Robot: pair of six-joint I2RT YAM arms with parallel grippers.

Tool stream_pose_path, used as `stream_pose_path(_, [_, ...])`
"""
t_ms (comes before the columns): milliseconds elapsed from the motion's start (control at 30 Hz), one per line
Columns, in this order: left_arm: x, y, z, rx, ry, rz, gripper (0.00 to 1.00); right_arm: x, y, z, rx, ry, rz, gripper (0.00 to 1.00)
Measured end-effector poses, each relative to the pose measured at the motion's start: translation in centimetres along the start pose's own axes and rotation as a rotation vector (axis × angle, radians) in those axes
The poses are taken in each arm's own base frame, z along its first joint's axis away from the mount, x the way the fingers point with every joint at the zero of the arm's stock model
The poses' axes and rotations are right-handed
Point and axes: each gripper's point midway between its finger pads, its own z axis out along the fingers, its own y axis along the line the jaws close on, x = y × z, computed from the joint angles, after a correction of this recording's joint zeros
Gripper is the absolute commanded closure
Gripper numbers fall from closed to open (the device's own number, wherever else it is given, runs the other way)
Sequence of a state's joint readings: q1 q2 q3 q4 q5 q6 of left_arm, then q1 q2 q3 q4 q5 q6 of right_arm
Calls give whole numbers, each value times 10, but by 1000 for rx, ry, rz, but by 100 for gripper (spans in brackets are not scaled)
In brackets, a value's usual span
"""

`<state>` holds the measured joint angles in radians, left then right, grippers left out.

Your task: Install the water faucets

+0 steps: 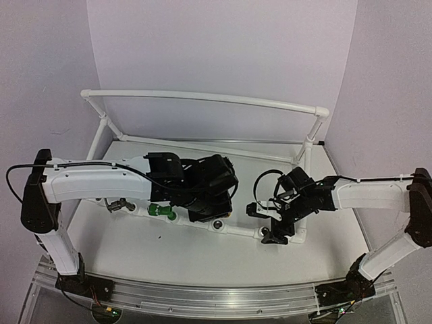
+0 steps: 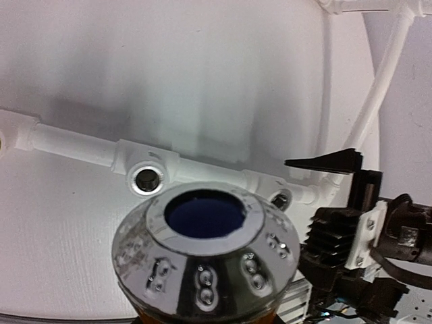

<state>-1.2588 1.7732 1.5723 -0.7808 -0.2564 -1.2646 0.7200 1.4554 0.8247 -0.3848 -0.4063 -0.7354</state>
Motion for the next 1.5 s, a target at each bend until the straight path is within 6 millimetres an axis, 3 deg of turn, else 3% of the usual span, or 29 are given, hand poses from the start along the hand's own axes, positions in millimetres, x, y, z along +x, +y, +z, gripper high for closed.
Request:
stream_pose_path(167, [3,19,6,-80,-16,-4,100,9,-8,7,56,14,-20,18])
stream_pose_path(300, [3,27,11,-103,-31,-16,100,19,-7,15,71,30,-56,33])
stream_pose_path(533, [4,27,16,-104,-32,-15,100,42,-2,28,73,84,-83,59])
stream_pose_path(833, [12,29,42,-170,-15,7,100,43,-7,29,94,90,-120,84])
stream_pose_path(1133, [11,28,48,-217,1,10,100,43,-7,29,89,87,-125,88])
stream_pose_path(1500, [6,42,57,-258,46,-26,100,42,-7,29,84,83,-131,90])
